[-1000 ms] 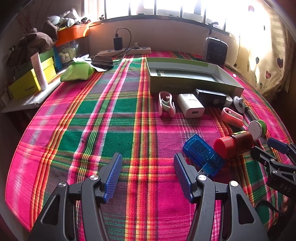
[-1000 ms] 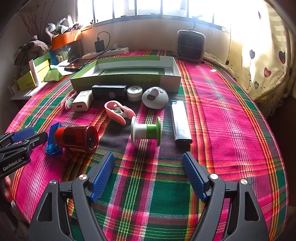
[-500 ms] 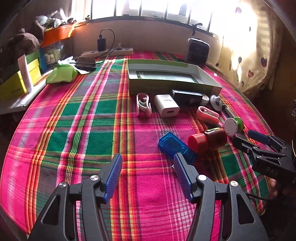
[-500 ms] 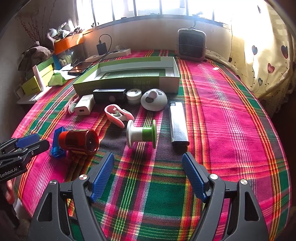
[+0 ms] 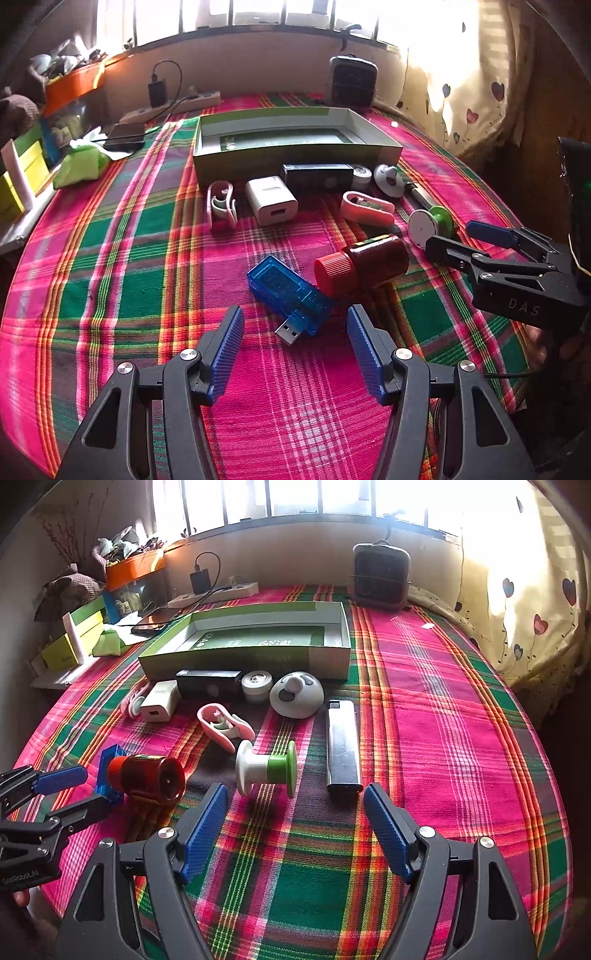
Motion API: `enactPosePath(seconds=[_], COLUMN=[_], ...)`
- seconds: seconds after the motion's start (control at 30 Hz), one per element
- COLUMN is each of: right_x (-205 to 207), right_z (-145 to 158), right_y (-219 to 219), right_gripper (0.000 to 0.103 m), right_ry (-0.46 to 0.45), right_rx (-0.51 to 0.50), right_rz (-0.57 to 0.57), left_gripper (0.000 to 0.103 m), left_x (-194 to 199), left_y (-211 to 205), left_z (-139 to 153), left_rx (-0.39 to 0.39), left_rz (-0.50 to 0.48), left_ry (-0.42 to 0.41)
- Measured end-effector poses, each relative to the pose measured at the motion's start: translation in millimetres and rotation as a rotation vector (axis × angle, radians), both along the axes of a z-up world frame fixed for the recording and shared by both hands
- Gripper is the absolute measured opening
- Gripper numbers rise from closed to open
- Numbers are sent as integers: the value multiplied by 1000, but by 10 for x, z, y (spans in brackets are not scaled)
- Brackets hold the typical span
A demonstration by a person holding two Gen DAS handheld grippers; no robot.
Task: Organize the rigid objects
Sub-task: 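Move left gripper to the blue USB stick while right gripper approaches the white-green spool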
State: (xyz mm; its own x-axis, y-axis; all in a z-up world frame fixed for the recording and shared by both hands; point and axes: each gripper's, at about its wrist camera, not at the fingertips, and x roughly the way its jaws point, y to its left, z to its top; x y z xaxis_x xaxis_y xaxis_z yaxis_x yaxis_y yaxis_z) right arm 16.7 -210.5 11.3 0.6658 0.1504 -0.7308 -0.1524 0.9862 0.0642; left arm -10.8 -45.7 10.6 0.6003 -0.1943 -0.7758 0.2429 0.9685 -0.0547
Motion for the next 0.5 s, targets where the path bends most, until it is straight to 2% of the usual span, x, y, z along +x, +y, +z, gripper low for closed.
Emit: enactPosePath(seconds=[0.1, 0.5], right_x=[15, 76], right_z=[2, -27], right_y=[6, 21], right_gripper=[76, 76], right_ry=[-1, 16], right_rx=[3, 8], right_rz=[5, 16], left_gripper=[57, 57], left_x=[61, 98], left_y=[-13, 275], left_z=[-36, -29], left_rx=[36, 39], left_rz=[22, 115], left_ry=[10, 13])
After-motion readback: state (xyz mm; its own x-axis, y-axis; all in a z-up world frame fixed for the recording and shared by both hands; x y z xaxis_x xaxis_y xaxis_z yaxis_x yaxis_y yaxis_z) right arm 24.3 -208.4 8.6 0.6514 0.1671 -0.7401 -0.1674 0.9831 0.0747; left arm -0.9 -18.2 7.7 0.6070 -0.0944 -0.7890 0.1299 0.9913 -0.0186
